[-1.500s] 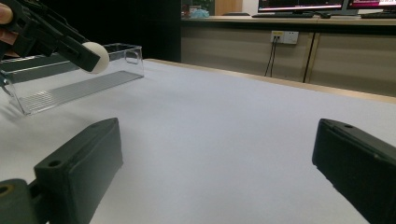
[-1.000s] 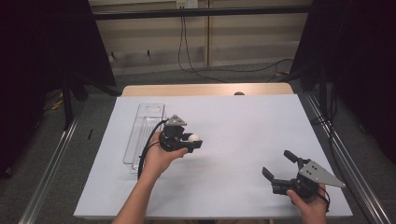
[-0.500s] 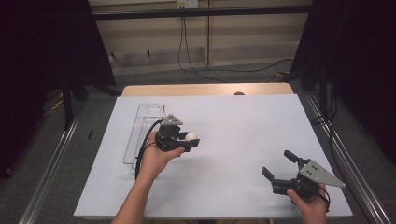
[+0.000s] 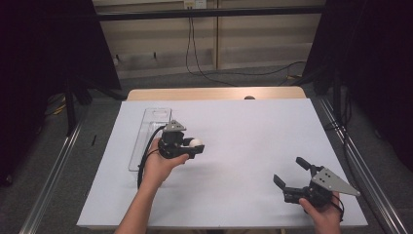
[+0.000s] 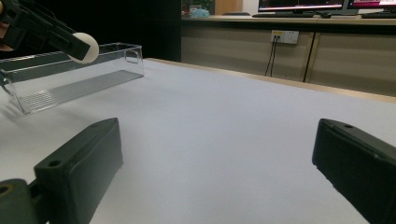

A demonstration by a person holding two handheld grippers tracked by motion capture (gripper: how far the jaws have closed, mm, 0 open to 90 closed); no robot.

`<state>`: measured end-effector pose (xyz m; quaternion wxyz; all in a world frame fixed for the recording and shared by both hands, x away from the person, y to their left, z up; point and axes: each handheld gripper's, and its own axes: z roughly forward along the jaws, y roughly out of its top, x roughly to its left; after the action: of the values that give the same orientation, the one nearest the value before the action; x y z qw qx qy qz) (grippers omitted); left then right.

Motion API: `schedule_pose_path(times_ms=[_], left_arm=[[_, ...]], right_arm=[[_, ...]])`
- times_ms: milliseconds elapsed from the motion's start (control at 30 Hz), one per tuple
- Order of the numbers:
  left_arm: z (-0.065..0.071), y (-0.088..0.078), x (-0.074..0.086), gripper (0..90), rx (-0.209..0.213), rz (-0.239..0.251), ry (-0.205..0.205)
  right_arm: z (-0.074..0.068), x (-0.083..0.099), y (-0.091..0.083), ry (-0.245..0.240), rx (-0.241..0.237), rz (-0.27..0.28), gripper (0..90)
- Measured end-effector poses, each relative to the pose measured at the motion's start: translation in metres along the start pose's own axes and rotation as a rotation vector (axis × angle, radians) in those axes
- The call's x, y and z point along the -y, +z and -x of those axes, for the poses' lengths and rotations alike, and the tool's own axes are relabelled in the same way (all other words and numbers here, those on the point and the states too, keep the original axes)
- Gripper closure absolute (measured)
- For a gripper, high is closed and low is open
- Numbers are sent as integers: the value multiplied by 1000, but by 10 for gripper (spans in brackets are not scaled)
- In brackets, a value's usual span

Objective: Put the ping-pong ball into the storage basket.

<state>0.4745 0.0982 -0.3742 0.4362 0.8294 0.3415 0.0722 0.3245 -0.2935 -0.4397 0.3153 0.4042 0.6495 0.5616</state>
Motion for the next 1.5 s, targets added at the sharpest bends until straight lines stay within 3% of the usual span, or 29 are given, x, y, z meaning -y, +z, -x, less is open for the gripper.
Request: schedule_pose_path(times_ms=[1300,1500], left_arm=[[-12,-20,4,512,-27,36,-57],[-15,-24,4,512,-35,22,-46]], right_arm=[[0,0,0,-3,0,-1,14],[0,0,0,-6,-3,-1,13]])
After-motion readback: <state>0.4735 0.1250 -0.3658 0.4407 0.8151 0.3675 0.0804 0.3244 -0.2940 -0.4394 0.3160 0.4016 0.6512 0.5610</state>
